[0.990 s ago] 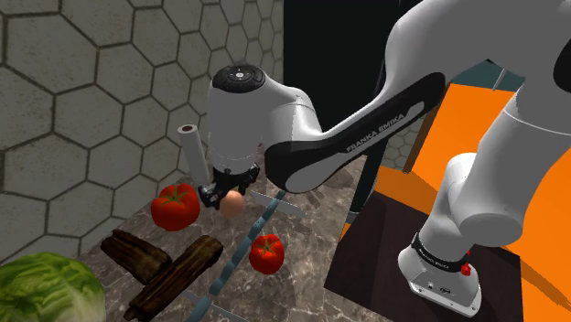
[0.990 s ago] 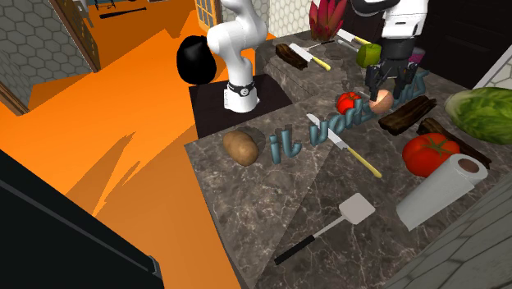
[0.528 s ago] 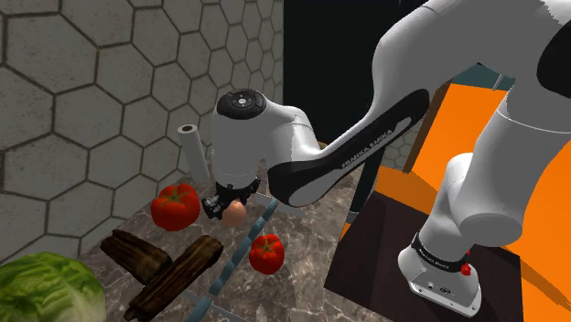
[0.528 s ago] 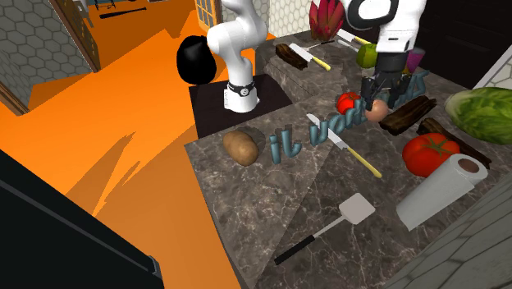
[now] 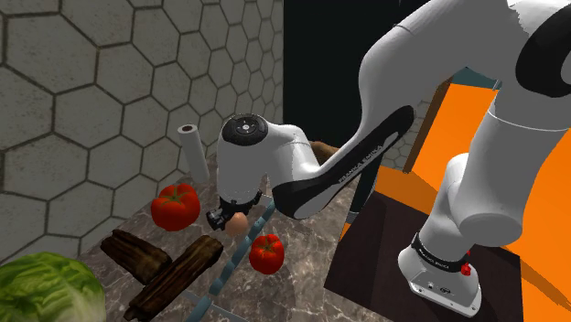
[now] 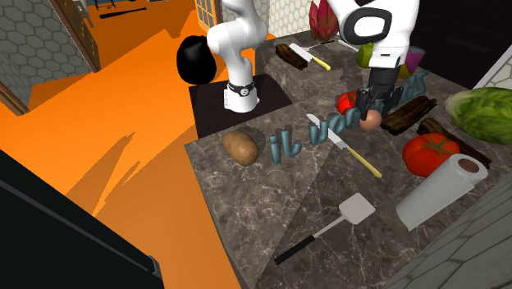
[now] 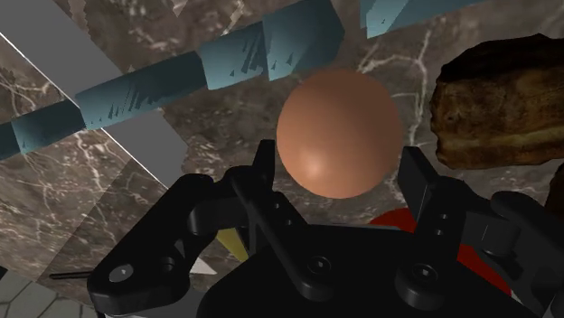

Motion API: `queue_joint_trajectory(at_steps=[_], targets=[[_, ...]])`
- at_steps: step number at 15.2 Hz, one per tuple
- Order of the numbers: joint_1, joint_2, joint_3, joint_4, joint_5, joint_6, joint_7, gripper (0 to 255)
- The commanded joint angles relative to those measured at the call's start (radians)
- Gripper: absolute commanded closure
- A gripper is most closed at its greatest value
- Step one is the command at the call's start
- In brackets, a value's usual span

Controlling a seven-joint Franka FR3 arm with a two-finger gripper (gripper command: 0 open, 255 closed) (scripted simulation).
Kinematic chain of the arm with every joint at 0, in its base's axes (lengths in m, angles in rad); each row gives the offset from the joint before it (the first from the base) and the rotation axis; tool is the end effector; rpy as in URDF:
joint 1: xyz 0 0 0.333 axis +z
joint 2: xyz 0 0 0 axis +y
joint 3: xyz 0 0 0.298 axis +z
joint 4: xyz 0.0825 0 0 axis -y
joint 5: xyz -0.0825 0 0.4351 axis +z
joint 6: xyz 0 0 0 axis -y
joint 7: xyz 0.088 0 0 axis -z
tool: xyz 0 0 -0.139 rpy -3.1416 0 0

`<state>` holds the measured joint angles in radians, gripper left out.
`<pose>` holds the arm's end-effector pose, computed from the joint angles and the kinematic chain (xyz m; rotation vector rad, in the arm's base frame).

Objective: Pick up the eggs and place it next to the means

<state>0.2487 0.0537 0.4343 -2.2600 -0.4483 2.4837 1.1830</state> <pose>0.4583 0.3656 0.2744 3.0616 -0.2606 0.5113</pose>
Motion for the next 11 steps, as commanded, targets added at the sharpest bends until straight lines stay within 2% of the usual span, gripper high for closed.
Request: queue_joint_trajectory(at_steps=[1, 10, 11], targets=[[0.000, 0.023, -0.004, -0.003, -0.028, 0.021, 0.023, 255], [0.002, 0.036, -0.007, -0.007, -0.046, 0.034, 0.038, 255], [0.002, 0.034, -0.007, -0.008, -0.044, 0.033, 0.037, 0]])
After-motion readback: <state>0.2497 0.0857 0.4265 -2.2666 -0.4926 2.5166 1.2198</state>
